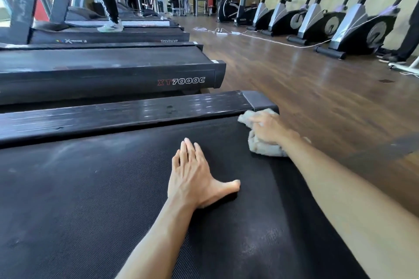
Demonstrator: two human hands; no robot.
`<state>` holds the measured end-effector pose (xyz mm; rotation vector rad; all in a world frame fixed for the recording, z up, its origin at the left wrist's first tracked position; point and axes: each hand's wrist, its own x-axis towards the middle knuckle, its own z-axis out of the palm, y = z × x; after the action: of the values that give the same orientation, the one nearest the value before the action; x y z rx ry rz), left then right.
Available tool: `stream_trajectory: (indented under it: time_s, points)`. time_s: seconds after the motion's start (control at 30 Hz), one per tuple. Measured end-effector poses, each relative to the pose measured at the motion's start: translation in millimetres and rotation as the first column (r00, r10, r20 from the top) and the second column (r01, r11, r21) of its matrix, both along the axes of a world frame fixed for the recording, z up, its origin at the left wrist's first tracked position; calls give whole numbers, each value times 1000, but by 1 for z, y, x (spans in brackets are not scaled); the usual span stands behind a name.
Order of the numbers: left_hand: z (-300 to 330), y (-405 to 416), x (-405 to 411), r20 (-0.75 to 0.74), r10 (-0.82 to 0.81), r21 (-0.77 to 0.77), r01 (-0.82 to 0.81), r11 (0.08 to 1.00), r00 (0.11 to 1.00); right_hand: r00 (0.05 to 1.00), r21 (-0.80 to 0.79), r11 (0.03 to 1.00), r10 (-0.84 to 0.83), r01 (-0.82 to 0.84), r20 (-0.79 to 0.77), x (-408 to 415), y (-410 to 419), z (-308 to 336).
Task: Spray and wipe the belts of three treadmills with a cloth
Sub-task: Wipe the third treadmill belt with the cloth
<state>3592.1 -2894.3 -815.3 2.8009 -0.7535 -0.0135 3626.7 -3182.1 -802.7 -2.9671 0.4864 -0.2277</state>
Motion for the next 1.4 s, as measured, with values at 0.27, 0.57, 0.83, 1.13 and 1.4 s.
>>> stream_trajectory:
  time_s: [0.27, 0.57, 0.83, 1.13, 1.4]
  points:
    - [0, -1, 4, -12, 1, 4, -1, 1000, 1000, 976, -75, 974, 215, -216, -26, 16, 86, -7]
    - [6, 2, -6, 47, 40, -26, -39, 999, 998, 993, -20, 995, -95, 97, 72, -72, 14, -11]
    - [14, 84, -29, 51, 21, -51, -19, 999, 998, 978, -124, 978, -152, 170, 142, -123, 38, -25]
    - [35, 225, -84, 21, 64, -14, -64, 998, 998, 984, -125, 989, -61, 83, 167, -188, 134, -24]
    - [85, 367, -138, 60, 36, 73, -40, 997, 998, 989, -104, 995, 20, -5, 144, -238, 285, -21]
